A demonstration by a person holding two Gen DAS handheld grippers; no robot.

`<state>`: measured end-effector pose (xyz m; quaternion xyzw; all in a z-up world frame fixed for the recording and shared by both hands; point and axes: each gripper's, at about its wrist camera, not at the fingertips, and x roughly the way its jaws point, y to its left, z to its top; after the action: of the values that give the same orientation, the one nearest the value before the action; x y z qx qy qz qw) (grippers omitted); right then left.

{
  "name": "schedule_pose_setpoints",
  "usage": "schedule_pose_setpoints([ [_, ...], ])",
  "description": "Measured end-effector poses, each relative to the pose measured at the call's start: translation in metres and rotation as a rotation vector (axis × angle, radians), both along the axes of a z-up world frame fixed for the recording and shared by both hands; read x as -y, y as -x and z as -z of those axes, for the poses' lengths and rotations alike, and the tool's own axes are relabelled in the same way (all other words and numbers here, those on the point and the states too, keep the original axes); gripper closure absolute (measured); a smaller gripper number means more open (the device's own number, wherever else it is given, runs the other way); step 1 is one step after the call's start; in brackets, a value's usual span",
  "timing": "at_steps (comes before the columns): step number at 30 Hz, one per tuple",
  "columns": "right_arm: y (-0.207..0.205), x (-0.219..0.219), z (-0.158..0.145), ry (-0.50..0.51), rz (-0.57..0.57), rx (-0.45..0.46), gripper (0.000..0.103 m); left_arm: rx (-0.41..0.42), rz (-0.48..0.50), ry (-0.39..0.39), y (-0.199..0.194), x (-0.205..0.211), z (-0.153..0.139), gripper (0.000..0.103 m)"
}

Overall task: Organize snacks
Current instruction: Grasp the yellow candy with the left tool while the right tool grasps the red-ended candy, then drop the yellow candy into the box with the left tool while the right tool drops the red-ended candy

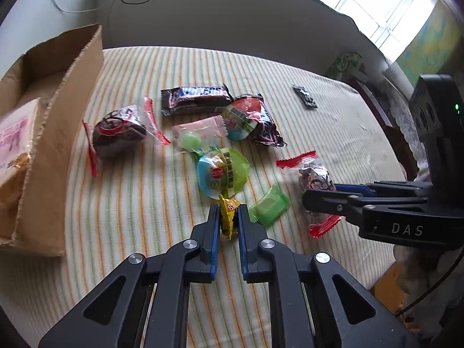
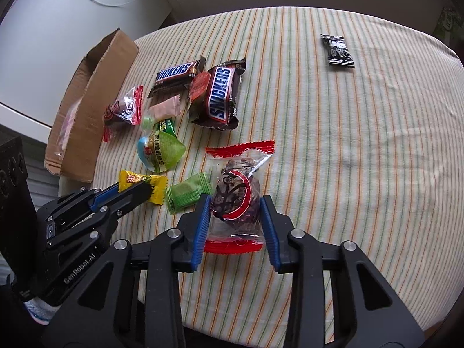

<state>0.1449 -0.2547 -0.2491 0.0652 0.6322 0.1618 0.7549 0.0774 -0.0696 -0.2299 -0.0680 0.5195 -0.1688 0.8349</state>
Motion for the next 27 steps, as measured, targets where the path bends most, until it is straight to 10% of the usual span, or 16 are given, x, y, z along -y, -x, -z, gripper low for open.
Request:
schedule_pose_setpoints([
  [27, -0.010, -0.038, -0.083, -0.063, -0.095, 0.157, 0.068, 0.131, -0.160, 0.062, -0.004, -0.069, -0.065, 0.093],
])
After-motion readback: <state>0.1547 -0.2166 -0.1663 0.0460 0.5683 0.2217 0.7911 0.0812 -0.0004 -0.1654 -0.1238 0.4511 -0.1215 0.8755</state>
